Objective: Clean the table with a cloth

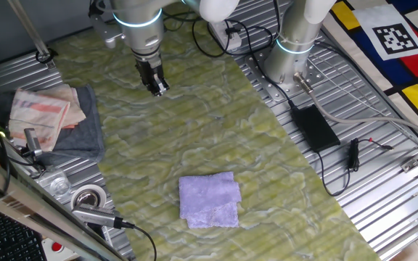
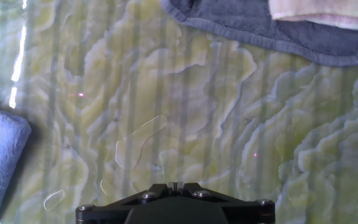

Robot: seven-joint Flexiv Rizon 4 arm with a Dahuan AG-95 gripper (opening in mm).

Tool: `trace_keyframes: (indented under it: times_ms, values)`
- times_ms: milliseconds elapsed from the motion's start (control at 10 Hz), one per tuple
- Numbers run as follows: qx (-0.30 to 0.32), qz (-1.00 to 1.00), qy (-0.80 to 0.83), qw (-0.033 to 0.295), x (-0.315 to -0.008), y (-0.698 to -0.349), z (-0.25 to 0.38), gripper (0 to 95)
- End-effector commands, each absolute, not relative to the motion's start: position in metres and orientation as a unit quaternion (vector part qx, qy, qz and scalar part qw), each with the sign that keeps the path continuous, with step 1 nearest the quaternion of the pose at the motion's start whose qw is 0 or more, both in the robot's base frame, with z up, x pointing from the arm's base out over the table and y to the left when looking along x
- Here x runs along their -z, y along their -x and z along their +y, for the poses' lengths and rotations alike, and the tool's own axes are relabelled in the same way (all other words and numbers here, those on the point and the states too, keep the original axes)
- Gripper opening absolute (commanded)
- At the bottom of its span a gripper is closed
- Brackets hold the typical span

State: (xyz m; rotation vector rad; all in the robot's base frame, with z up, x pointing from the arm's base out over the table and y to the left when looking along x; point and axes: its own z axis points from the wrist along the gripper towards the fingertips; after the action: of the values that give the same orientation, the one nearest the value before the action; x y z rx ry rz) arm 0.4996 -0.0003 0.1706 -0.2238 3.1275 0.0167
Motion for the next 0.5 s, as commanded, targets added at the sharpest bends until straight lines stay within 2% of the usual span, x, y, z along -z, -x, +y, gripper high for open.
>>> trace_keyframes:
  times_ms: [100, 500]
  values:
    - [-0.001, 0.997, 0.08, 0.002, -0.1702, -0.5, -0.0004, 0.0]
    - [-0.006, 0.998, 0.056, -0.001, -0.1702, -0.5001, -0.0004, 0.0]
